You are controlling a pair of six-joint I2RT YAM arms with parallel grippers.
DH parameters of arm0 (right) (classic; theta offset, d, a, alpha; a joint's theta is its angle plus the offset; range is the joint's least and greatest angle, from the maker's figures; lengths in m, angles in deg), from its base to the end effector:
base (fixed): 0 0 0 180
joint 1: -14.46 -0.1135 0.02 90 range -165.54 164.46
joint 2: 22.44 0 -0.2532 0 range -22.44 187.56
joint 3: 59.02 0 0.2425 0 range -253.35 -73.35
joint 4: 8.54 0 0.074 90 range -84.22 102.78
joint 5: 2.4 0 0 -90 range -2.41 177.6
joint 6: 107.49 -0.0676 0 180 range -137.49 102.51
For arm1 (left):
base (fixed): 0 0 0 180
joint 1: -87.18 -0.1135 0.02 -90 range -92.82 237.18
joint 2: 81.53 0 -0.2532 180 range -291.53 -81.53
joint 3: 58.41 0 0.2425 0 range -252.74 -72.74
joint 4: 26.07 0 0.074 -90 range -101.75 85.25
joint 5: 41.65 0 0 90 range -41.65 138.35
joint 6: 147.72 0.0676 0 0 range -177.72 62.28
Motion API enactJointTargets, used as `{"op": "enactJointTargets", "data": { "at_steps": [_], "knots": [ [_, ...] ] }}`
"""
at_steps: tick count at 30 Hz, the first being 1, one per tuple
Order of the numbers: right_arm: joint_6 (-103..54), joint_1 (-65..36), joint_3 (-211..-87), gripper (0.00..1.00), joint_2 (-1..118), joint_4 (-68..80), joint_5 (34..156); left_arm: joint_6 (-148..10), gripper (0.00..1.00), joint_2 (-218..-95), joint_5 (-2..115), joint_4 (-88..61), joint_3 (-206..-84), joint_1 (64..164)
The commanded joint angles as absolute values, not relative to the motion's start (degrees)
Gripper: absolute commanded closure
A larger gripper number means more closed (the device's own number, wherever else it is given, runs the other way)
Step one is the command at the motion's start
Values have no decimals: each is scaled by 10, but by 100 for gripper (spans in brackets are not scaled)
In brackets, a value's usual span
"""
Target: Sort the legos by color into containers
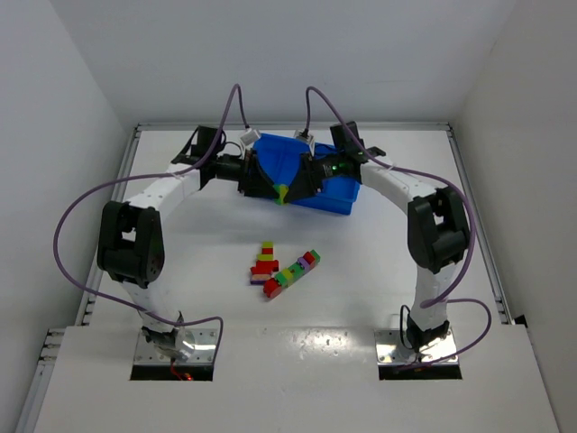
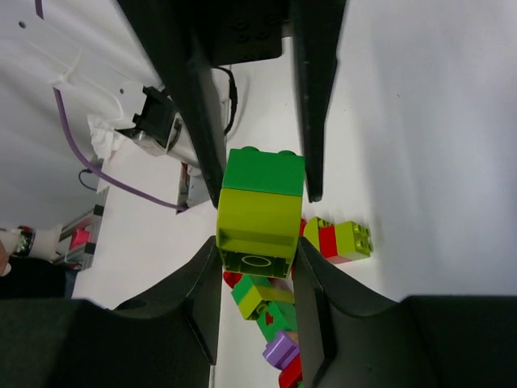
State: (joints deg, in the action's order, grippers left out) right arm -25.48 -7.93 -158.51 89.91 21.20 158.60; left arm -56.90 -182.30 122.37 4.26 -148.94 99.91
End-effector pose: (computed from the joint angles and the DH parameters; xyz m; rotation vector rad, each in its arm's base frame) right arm 0.3671 0.2204 0.2287 -0.9202 2.0111 1.6956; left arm 0.3527 -0.1463 0.2589 0.9017 1.8561 -1.5548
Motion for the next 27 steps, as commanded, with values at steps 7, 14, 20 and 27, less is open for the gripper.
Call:
{"op": "enactJointTargets", "data": {
  "at_steps": [7,14,20,27],
  "knots": [
    [-259,-73,-1582,93,895,177,1611,-578,89,-1820,1280,27,-1519,1012],
    [-265,14,-1556,93,837,183,1600,-583,100,-1820,1241,27,-1497,1012],
    [-259,84,-1494,93,765,205,1583,-572,100,-1836,1175,21,-1526,1027],
    [-216,155,-1406,94,666,243,1498,-676,100,-1937,944,-74,-1664,1109]
  ]
}}
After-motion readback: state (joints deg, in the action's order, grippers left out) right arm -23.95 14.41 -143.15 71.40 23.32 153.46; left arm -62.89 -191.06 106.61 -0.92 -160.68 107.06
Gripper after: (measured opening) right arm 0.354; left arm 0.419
